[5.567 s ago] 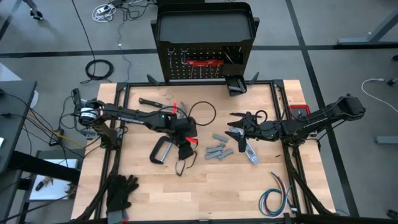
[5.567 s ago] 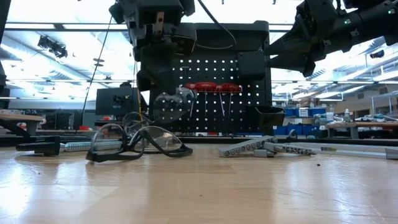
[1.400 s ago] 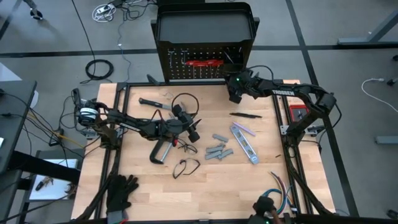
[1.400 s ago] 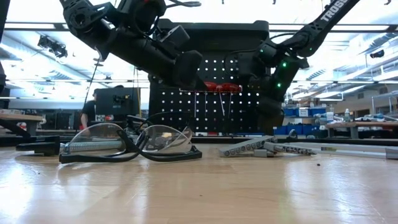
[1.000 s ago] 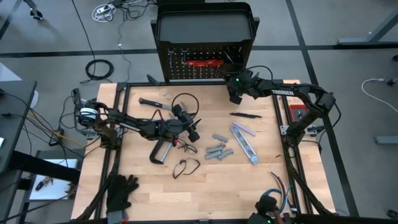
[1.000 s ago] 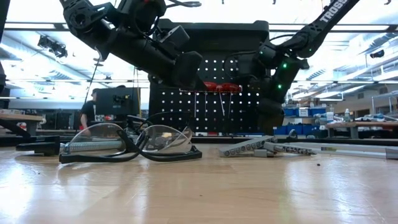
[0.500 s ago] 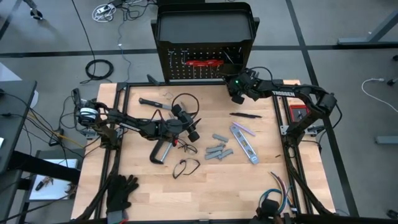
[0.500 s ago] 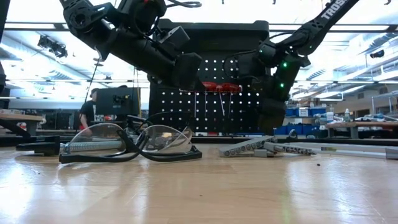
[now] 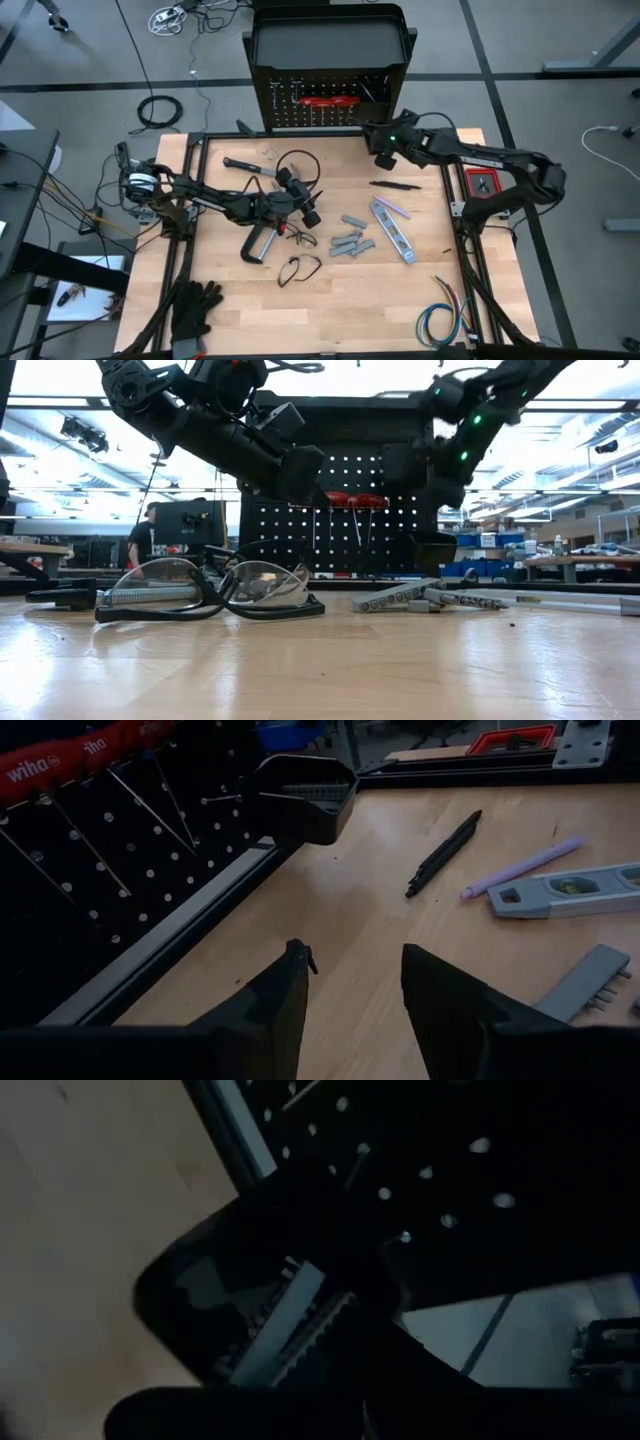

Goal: Hang tools onto peg board
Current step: Put the screwdriver bits on the table

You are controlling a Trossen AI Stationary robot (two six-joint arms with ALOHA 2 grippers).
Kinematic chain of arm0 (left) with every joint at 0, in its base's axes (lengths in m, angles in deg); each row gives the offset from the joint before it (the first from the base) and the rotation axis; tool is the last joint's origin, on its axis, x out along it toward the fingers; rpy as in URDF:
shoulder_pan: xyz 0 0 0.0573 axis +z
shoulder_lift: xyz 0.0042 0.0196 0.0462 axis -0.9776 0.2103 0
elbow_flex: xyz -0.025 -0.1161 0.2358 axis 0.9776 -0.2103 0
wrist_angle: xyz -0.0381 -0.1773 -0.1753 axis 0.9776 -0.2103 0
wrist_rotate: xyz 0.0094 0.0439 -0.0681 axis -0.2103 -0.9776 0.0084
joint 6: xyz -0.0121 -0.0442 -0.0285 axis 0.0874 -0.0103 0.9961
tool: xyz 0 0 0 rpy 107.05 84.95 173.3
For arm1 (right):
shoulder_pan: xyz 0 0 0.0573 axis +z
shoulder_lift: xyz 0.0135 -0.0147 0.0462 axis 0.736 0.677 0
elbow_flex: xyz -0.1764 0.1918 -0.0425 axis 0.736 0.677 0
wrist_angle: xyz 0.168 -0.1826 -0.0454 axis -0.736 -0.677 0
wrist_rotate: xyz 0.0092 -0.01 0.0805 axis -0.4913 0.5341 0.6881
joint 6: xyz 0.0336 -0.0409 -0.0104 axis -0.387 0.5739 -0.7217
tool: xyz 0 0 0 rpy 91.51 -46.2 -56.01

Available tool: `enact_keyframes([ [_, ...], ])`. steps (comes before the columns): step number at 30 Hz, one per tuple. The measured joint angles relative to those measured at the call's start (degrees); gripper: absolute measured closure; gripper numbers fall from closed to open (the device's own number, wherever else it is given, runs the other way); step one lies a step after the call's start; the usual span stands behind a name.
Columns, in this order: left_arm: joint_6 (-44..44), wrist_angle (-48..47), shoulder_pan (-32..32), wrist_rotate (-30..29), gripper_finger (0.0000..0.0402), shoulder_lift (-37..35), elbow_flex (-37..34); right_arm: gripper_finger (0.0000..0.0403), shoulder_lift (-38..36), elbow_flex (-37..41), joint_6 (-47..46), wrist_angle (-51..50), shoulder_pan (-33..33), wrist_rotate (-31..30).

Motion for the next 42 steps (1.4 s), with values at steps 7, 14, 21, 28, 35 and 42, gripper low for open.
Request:
enact_keyframes([
  [7, 0.02, 0.03, 0.00, 0.00, 0.0241, 0.00, 0.00, 0.0369, -8.33, -0.06, -8.78, -7.18, 0.18, 8.18],
  [14, 0.62, 0.80, 0.00, 0.03, 0.0241, 0.00, 0.00, 0.0264, -2.59, -0.09, -23.53, -9.02, 1.02, 10.67],
  [21, 1.57, 0.75, 0.00, 1.17, 0.0241, 0.00, 0.00, 0.0202, 11.66, -7.60, -38.62, -15.29, 3.00, 2.75],
  [28, 1.55, -0.27, 0.00, 1.17, 0.0241, 0.00, 0.00, 0.0206, 20.26, -15.71, -46.07, -20.04, 2.40, 1.98],
  [35, 1.55, -1.12, -0.12, 1.15, 0.0241, 0.00, 0.00, 0.0213, 22.66, -17.73, -50.13, -22.82, 0.93, -0.41],
  [42, 1.62, -1.04, -0.15, 1.15, 0.0241, 0.00, 0.00, 0.0225, 22.66, -17.73, -53.33, -25.79, -1.35, -0.56],
])
